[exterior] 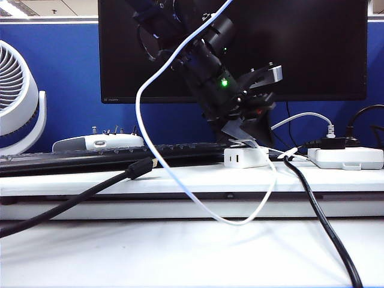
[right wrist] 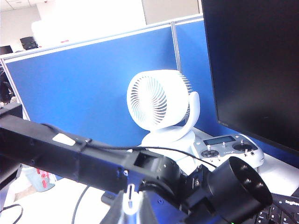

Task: Pick up the Type-C charging cable and the charging base, insert one end of the Type-C charger into the corresponding slot on the base, and finally place the plugged-in charger back on the table.

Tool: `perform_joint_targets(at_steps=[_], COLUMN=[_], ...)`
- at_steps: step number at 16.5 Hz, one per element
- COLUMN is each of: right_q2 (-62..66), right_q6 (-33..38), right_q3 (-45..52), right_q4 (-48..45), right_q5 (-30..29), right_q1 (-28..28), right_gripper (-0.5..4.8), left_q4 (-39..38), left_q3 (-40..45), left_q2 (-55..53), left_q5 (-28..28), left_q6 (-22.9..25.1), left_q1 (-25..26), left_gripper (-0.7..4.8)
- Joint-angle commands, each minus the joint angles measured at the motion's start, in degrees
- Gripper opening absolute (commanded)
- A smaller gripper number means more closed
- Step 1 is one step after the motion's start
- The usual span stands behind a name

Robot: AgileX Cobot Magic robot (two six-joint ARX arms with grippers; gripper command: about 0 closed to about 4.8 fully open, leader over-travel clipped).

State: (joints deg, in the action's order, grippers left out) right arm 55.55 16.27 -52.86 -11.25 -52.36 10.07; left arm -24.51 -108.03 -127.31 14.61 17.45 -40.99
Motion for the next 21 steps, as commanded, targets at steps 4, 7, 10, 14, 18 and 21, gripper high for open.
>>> perform_joint_targets(at_steps=[4, 7, 10, 14, 18, 21], right_q2=[-0.15, -0.15, -0.15, -0.17, -0.17, -0.17], right_q6=[0.44, 0.42, 0.44, 0.44, 0.44, 0.42], right_q3=[-0.28, -0.28, -0.28, -0.28, -0.28, -0.28], right_q4=[-0.79, -0.81, -0.83, -0.83, -0.81, -0.81], right_q5=[-0.26, -0.26, -0.26, -0.28, -0.31, -0.31], right_q1=[0.13, 0.13, 0.13, 0.13, 0.13, 0.13], right_gripper=[-0.01, 0.0, 0.0, 0.0, 0.0, 0.0], left_q4=[-7.32, -10.67, -12.11, -13.73, -11.58, -9.77], left_q3=[0.33, 0.33, 0.33, 0.33, 0.2, 0.15], left_q2=[-1.14, -1.14, -1.14, -1.16, -1.14, -1.01], left_q5=[-6.95, -8.2, -8.17, -6.91, -6.75, -4.13], left_q6=[3.63, 3.08, 2.51, 1.4, 1.38, 0.92], left_q1=[-0.48, -1.01, -1.29, -1.29, -1.27, -1.27], left_gripper=[2.42, 2.42, 2.49, 3.14, 1.22, 0.46])
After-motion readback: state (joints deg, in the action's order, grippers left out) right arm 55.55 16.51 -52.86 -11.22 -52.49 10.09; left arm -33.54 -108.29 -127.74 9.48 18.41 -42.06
